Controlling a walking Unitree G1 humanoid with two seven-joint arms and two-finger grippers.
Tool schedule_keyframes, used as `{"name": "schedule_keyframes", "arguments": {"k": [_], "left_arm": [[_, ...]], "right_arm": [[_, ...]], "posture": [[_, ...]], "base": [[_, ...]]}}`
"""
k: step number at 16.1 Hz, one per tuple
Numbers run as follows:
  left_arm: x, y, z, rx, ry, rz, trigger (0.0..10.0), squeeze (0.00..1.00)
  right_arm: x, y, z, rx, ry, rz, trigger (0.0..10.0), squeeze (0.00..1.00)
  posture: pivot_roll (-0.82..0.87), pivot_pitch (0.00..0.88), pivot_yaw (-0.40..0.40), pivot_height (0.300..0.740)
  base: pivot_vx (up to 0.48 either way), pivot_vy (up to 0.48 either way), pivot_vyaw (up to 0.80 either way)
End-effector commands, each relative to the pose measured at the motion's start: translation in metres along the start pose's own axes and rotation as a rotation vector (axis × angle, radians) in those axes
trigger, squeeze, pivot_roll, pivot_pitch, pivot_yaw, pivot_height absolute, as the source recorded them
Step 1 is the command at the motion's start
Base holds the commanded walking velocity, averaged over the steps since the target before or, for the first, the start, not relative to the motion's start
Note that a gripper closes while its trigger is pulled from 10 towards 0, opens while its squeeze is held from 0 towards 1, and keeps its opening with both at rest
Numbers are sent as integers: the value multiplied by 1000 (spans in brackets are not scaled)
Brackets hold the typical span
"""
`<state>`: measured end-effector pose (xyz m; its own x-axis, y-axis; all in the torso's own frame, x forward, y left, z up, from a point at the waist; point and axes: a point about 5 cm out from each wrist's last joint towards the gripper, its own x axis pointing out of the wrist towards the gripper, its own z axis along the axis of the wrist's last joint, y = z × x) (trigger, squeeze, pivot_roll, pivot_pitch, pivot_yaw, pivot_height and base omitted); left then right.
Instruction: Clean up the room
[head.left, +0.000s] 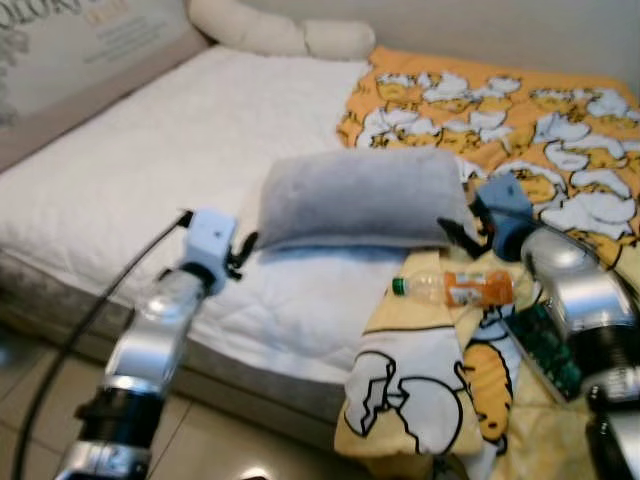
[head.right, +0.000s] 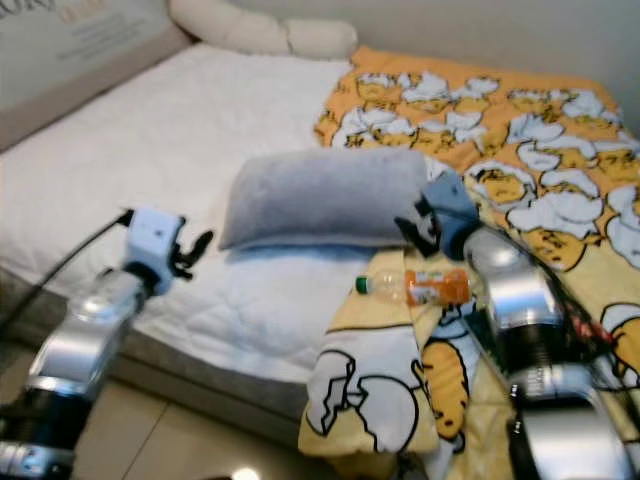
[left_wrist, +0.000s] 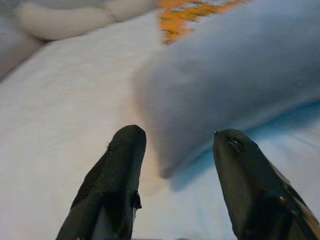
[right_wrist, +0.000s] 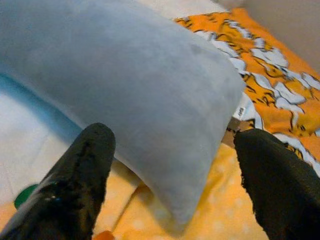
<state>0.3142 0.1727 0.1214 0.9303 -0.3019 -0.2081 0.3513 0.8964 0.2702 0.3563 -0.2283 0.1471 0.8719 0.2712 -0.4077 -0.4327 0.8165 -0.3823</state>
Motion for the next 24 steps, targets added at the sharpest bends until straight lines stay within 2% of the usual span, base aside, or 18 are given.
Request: {"name": "schedule_keyframes", "arguments": {"k": [1, 2, 3, 5, 8, 10, 11, 14, 15, 17, 18, 20, 21, 22, 23, 24], "left_arm": [[2, -14, 9, 53, -9, -130, 10000, 0], [1, -15, 14, 114, -18, -219, 10000, 0], [1, -14, 15, 134, -17, -243, 10000, 0], [-1, -4, 19, 199, -1, -327, 10000, 0], [-10, -7, 11, 252, 58, -460, 10000, 0], [-14, -12, 10, 252, 70, -512, 10000, 0], [-15, -13, 10, 267, 79, -525, 10000, 0], [-17, -12, 12, 277, 81, -537, 10000, 0], [-18, -12, 11, 280, 84, -539, 10000, 0], [-18, -14, 9, 281, 89, -537, 10000, 0], [-17, -15, 9, 282, 93, -538, 10000, 0], [-17, -18, 9, 278, 92, -543, 10000, 0], [-18, -18, 9, 276, 93, -545, 10000, 0], [-18, -19, 8, 275, 95, -549, 10000, 0], [-18, -19, 8, 275, 95, -551, 10000, 0], [-19, -20, 8, 271, 94, -561, 10000, 0]], "right_arm": [[0, -2, -15, -17, 101, 66, 10000, 1000], [0, -7, -18, -50, 164, 105, 10000, 1000], [1, -9, -19, -60, 186, 123, 10000, 1000], [1, -13, -28, -173, 353, 226, 10000, 1000], [4, -5, -44, -231, 468, 261, 10000, 1000], [6, 1, -54, -271, 506, 264, 10000, 1000], [7, 5, -59, -327, 533, 244, 10000, 0], [18, 7, -51, -403, 470, 98, 10000, 0], [20, 10, -49, -429, 459, 93, 10000, 0], [22, 15, -52, -411, 460, 109, 10000, 0], [22, 19, -56, -431, 483, 120, 10000, 0], [22, 24, -63, -411, 511, 131, 10000, 0], [21, 26, -65, -406, 527, 148, 7451, 0], [20, 27, -68, -399, 551, 166, 2980, 0], [19, 28, -69, -394, 567, 180, 0, 0], [18, 30, -73, -381, 597, 204, 0, 0]], "posture": [[-61, 0, -23, 740], [-50, 0, -36, 740], [-50, 0, -36, 740], [-46, 0, -26, 740], [-46, 0, 0, 740], [-36, 0, 2, 740], [-25, 0, 3, 740], [-7, 0, 0, 740], [-6, 0, 0, 740], [-5, 0, 0, 740], [-2, 0, 1, 740], [5, 0, -5, 740], [5, 0, -8, 740], [6, 0, -9, 740], [5, 0, -10, 740], [2, 0, -11, 740]], "base": [[0, 0, 0], [0, 0, 0], [0, 0, 0], [0, 0, 0], [0, 0, 0], [0, 0, 0], [0, 0, 0], [0, 0, 0], [0, 0, 0], [0, 0, 0], [0, 0, 0], [0, 0, 0], [0, 0, 0], [0, 0, 0], [0, 0, 0], [0, 0, 0]]}}
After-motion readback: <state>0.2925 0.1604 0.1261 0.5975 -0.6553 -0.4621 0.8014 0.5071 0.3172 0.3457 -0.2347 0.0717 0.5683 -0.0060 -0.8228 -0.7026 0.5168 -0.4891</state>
